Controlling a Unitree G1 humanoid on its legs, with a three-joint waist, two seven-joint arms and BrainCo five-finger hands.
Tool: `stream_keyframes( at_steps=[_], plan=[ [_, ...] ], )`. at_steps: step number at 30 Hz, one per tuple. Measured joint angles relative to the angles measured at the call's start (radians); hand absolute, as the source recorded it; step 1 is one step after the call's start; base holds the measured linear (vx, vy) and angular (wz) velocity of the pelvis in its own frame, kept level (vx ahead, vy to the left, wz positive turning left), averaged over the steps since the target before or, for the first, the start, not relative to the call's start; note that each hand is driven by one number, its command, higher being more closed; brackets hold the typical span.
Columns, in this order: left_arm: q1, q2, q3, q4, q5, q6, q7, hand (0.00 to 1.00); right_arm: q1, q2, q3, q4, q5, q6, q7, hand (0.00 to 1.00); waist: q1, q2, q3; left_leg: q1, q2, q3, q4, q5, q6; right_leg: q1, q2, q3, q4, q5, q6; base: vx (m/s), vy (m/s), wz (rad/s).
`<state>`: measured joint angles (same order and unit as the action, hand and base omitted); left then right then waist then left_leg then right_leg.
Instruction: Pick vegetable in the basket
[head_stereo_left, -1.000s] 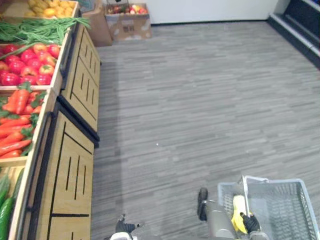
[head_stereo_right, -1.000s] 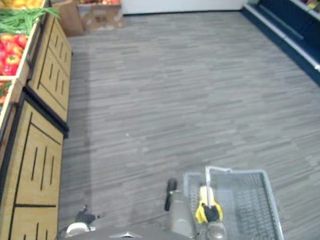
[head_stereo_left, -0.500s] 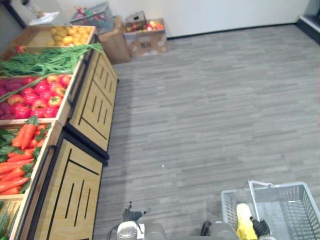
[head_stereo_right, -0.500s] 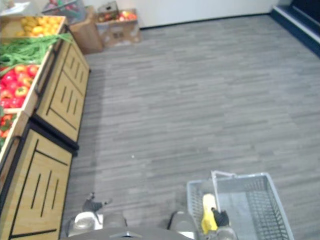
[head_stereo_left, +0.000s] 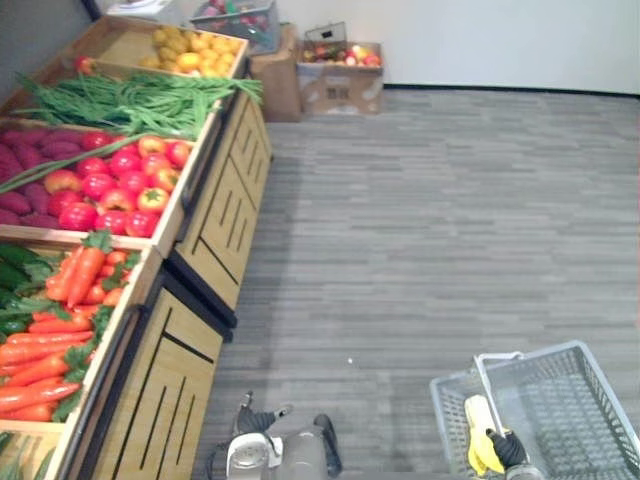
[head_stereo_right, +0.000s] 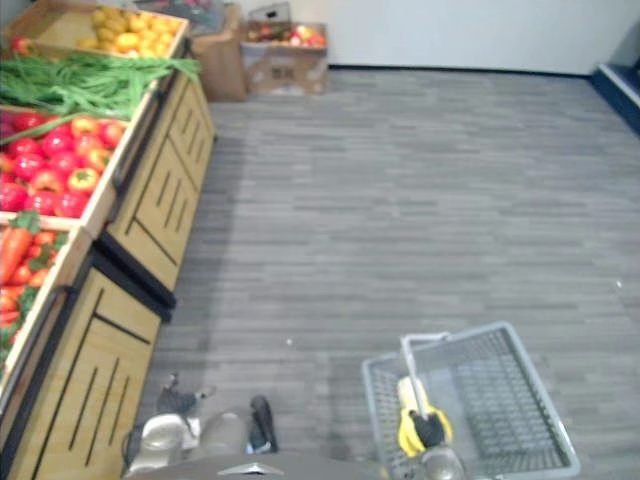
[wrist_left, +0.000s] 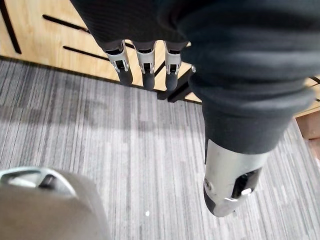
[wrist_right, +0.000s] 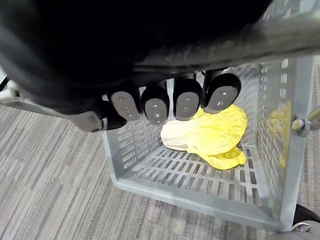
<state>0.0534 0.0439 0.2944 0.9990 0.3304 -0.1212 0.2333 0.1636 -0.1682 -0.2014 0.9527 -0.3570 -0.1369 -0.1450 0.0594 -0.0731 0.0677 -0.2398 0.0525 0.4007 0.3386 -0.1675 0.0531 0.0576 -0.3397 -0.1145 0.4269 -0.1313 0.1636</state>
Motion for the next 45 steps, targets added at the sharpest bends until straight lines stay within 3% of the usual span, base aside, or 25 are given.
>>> stream_keyframes(
  at_steps=[2,3,4,6,8,10,13,15,16,17,18,19,21,23,24,26,27,28,29,30,32,34,35,40,45],
  plan=[
    [0.007,0.042,-0.081,0.039,0.003,0.002,-0.002,0.00,-0.009,-0.010,-0.026,0.036,0.003,-0.002,-0.002,1.00,-0.009,0.001,0.007,0.102,-0.042,-0.039,-0.039,-0.036,0.013,-0.128,-0.003,0.125,0.356,0.217,0.010,0.40,0.281,0.53],
    [0.025,0.068,-0.114,0.047,0.009,0.005,-0.004,0.00,-0.004,-0.008,-0.026,0.048,0.003,-0.007,0.002,1.00,-0.027,0.003,0.013,0.149,-0.058,-0.074,-0.049,-0.051,0.019,-0.172,0.026,0.165,0.508,0.233,0.031,0.50,0.231,0.93],
    [0.043,0.085,-0.138,0.075,0.009,0.014,-0.009,0.00,0.018,-0.004,-0.027,0.047,0.005,-0.010,0.002,1.00,-0.050,0.001,0.014,0.215,-0.069,-0.122,-0.064,-0.065,0.025,-0.207,0.071,0.187,0.646,0.206,0.025,0.41,0.135,1.27],
    [0.063,0.089,-0.143,0.079,0.007,0.022,-0.015,0.00,0.049,0.002,-0.046,0.050,0.012,-0.011,0.002,1.00,-0.059,0.003,0.016,0.288,-0.086,-0.190,-0.108,-0.075,0.028,-0.285,0.118,0.166,0.719,0.114,0.001,0.41,0.074,1.18],
    [0.063,0.081,-0.125,0.084,0.005,0.028,-0.016,0.00,0.061,0.012,-0.112,0.072,0.014,-0.004,0.004,1.00,-0.061,0.008,0.023,0.346,-0.102,-0.296,-0.143,-0.089,0.032,-0.383,0.146,0.138,0.612,0.042,-0.061,0.46,-0.033,1.32],
    [0.065,0.053,-0.076,0.078,-0.002,0.040,-0.015,0.00,0.064,0.024,-0.149,0.076,0.025,0.006,0.004,1.00,-0.058,0.027,0.049,0.405,-0.091,-0.372,-0.148,-0.115,0.026,-0.388,0.173,0.137,0.437,0.033,-0.075,0.48,-0.126,1.36],
    [0.067,0.013,0.005,0.059,-0.004,0.041,-0.013,0.00,0.068,0.043,-0.181,0.075,0.052,0.020,0.004,1.00,-0.055,0.053,0.045,0.419,-0.043,-0.477,-0.120,-0.180,-0.012,-0.383,0.226,0.197,0.034,0.047,-0.067,0.46,-0.248,1.17],
    [0.066,-0.001,0.079,0.031,-0.004,0.039,-0.011,0.00,0.070,0.064,-0.186,0.075,0.052,0.030,0.012,1.00,-0.050,0.029,0.046,0.426,-0.015,-0.570,-0.094,-0.246,-0.055,-0.386,0.228,0.269,-0.184,0.082,-0.028,0.53,-0.397,1.11],
    [0.064,-0.006,0.092,0.034,-0.004,0.039,-0.010,0.00,0.072,0.065,-0.186,0.076,0.052,0.033,0.020,1.00,-0.051,0.030,0.044,0.431,0.005,-0.594,-0.090,-0.264,-0.068,-0.380,0.238,0.255,-0.163,0.143,0.003,0.54,-0.462,1.14],
    [0.059,-0.021,0.109,0.041,-0.004,0.042,-0.012,0.00,0.075,0.066,-0.196,0.075,0.052,0.042,0.023,1.00,-0.050,0.061,0.044,0.435,0.042,-0.623,-0.084,-0.260,-0.083,-0.393,0.261,0.208,-0.077,0.097,-0.011,0.53,-0.459,0.99],
    [0.055,-0.029,0.121,0.031,-0.005,0.039,-0.013,0.00,0.075,0.066,-0.216,0.064,0.052,0.042,0.023,1.00,-0.033,0.059,0.045,0.430,0.054,-0.638,-0.072,-0.217,-0.083,-0.420,0.252,0.175,0.029,0.027,-0.038,0.51,-0.448,0.94],
    [0.051,-0.034,0.129,0.032,-0.006,0.038,-0.012,0.00,0.075,0.064,-0.224,0.062,0.053,0.042,0.023,1.00,-0.029,0.059,0.046,0.426,0.061,-0.647,-0.059,-0.202,-0.086,-0.423,0.243,0.152,0.072,-0.002,-0.045,0.48,-0.422,1.03],
    [0.051,-0.061,0.160,0.032,-0.013,0.039,-0.009,0.00,0.076,0.045,-0.225,0.062,0.053,0.044,0.023,1.00,-0.031,0.087,0.028,0.360,0.087,-0.666,0.041,-0.166,-0.087,-0.413,0.225,0.057,0.145,-0.066,-0.082,0.46,-0.384,1.25],
    [0.042,-0.070,0.191,0.023,-0.015,0.040,-0.006,0.00,0.064,0.039,-0.226,0.059,0.053,0.044,0.022,1.00,-0.032,0.089,0.028,0.264,0.094,-0.643,0.175,-0.065,-0.118,-0.366,0.200,-0.012,0.136,-0.078,-0.103,0.34,-0.284,1.28],
    [0.035,-0.071,0.207,0.022,-0.034,0.044,-0.004,0.00,0.066,0.047,-0.226,0.045,0.053,0.044,0.022,1.00,-0.030,0.083,0.032,0.200,0.107,-0.583,0.266,0.020,-0.130,-0.305,0.179,-0.061,0.089,-0.081,-0.109,0.26,-0.229,1.27],
    [0.031,-0.070,0.224,0.017,-0.052,0.044,-0.002,0.00,0.065,0.045,-0.233,0.034,0.056,0.043,0.022,1.00,-0.028,0.069,0.039,0.145,0.157,-0.399,0.329,0.031,-0.129,-0.205,0.141,-0.137,0.037,-0.084,-0.113,0.21,-0.204,1.27],
    [0.031,-0.071,0.223,0.016,-0.052,0.044,-0.001,0.00,0.066,0.045,-0.238,0.033,0.056,0.042,0.022,1.00,-0.030,0.069,0.039,0.135,0.176,-0.333,0.306,0.054,-0.118,-0.180,0.131,-0.168,0.026,-0.084,-0.113,0.12,-0.126,1.31],
    [0.031,-0.073,0.229,0.016,-0.052,0.044,0.000,0.00,0.068,0.048,-0.261,0.034,0.057,0.041,0.022,1.00,-0.034,0.065,0.037,0.135,0.213,-0.179,0.230,0.129,-0.103,-0.137,0.118,-0.226,0.009,-0.084,-0.113,0.11,-0.075,1.55],
    [0.027,-0.071,0.247,0.014,-0.051,0.044,0.000,0.00,0.075,0.058,-0.272,0.035,0.057,0.037,0.025,1.00,-0.045,0.047,0.028,0.144,0.220,-0.072,0.156,0.144,-0.110,-0.115,0.097,-0.265,-0.024,-0.082,-0.110,0.10,-0.050,1.67],
    [0.021,-0.071,0.256,0.011,-0.051,0.044,0.000,0.00,0.075,0.068,-0.283,0.035,0.058,0.035,0.024,1.00,-0.056,0.041,0.027,0.146,0.221,-0.017,0.118,0.144,-0.109,-0.111,0.089,-0.285,-0.040,-0.082,-0.110,0.07,0.022,1.75],
    [0.011,-0.086,0.260,0.014,-0.051,0.047,0.004,0.00,0.047,0.069,-0.357,0.040,0.062,0.026,0.024,1.00,-0.070,0.055,0.035,0.167,0.209,0.152,-0.051,0.118,-0.132,-0.104,0.090,-0.353,-0.077,-0.082,-0.109,0.02,0.120,1.43],
    [0.009,-0.081,0.257,0.027,-0.050,0.048,0.005,0.00,0.025,0.062,-0.403,0.051,0.061,0.028,0.024,1.00,-0.070,0.065,0.035,0.202,0.164,0.159,-0.187,0.119,-0.132,-0.093,0.094,-0.371,-0.097,-0.079,-0.104,-0.03,0.183,0.98],
    [0.009,-0.079,0.249,0.030,-0.050,0.048,0.005,0.00,0.014,0.066,-0.426,0.072,0.062,0.030,0.024,1.00,-0.069,0.057,0.043,0.220,0.133,0.137,-0.248,0.142,-0.132,-0.069,0.092,-0.369,-0.127,-0.073,-0.094,-0.05,0.165,0.84],
    [0.028,-0.038,0.201,0.062,-0.041,0.058,0.004,0.00,0.010,0.067,-0.442,0.089,0.062,0.032,0.023,1.00,-0.067,0.054,0.037,0.230,0.065,0.116,-0.342,0.175,-0.112,-0.053,0.082,-0.329,-0.218,-0.040,-0.040,-0.02,0.122,0.19],
    [0.071,0.002,0.124,0.118,-0.039,0.067,-0.001,0.00,0.005,0.067,-0.456,0.124,0.062,0.041,0.022,1.00,-0.079,0.044,0.038,0.287,0.003,0.113,-0.439,0.174,-0.104,-0.049,0.046,-0.305,-0.187,-0.035,-0.033,0.05,0.095,-0.06]
  ],
)
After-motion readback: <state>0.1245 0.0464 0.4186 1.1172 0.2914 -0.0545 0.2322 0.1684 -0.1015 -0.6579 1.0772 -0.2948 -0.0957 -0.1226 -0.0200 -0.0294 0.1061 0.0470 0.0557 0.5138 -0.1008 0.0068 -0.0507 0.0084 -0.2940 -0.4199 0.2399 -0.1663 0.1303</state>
